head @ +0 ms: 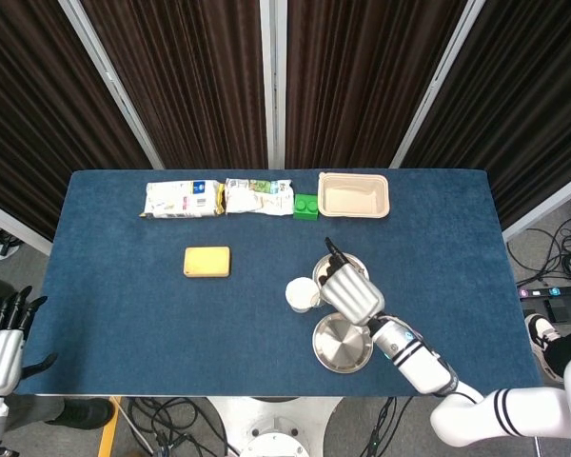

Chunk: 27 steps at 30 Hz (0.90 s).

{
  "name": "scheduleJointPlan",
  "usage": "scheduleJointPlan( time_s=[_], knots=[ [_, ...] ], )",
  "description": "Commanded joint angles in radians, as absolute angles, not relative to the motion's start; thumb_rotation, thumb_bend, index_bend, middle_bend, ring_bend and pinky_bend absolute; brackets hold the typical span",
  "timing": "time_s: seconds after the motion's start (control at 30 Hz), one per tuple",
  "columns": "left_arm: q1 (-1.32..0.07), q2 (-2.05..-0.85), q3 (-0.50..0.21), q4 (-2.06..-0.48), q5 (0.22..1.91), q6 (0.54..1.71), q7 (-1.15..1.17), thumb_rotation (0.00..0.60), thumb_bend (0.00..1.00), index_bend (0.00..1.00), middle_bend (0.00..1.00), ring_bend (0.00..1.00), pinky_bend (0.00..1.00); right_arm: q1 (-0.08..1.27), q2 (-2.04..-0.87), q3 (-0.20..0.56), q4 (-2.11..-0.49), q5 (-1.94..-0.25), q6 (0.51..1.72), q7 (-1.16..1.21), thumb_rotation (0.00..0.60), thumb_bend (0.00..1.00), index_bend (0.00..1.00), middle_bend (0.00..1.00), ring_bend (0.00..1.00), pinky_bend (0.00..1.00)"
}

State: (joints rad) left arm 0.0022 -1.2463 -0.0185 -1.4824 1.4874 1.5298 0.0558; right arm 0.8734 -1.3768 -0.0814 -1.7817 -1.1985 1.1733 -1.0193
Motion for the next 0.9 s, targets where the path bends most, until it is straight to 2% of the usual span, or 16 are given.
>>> scheduleJointPlan(
  time_s=[0.03, 0.27, 0.63, 0.7, 0.9],
  knots=[
    [0.0, -1.245, -0.019, -1.488, 1.488, 1.527, 0.058, 0.6, 0.12, 0.22, 0.14, 0.07, 0.05, 0.774, -1.318, -0.151, -1.823, -1.293, 1.158, -0.782, 0.6, 0.33, 0.66, 0.6, 0.3, 0.0],
    [-0.009, -1.241, -0.019, -1.503, 1.502, 1.527, 0.059, 0.6, 0.12, 0.22, 0.14, 0.07, 0.05, 0.665, -1.406, -0.195, -1.66, -1.436, 1.198, -0.565, 0.6, 0.33, 0.66, 0.6, 0.28, 0.0],
    [-0.006, -1.241, -0.016, -1.496, 1.497, 1.526, 0.045, 0.6, 0.12, 0.22, 0.14, 0.07, 0.05, 0.566, -1.582, -0.178, -1.435, -1.506, 1.218, -0.477, 0.6, 0.31, 0.62, 0.57, 0.24, 0.0],
    [-0.006, -1.241, -0.016, -1.493, 1.497, 1.526, 0.043, 0.6, 0.12, 0.22, 0.14, 0.07, 0.05, 0.559, -1.6, -0.171, -1.409, -1.515, 1.214, -0.48, 0.6, 0.31, 0.58, 0.54, 0.23, 0.0],
    [-0.003, -1.243, -0.014, -1.487, 1.495, 1.527, 0.037, 0.6, 0.12, 0.22, 0.14, 0.07, 0.05, 0.54, -1.587, -0.159, -1.42, -1.532, 1.211, -0.485, 0.6, 0.31, 0.36, 0.42, 0.17, 0.0]
  ],
)
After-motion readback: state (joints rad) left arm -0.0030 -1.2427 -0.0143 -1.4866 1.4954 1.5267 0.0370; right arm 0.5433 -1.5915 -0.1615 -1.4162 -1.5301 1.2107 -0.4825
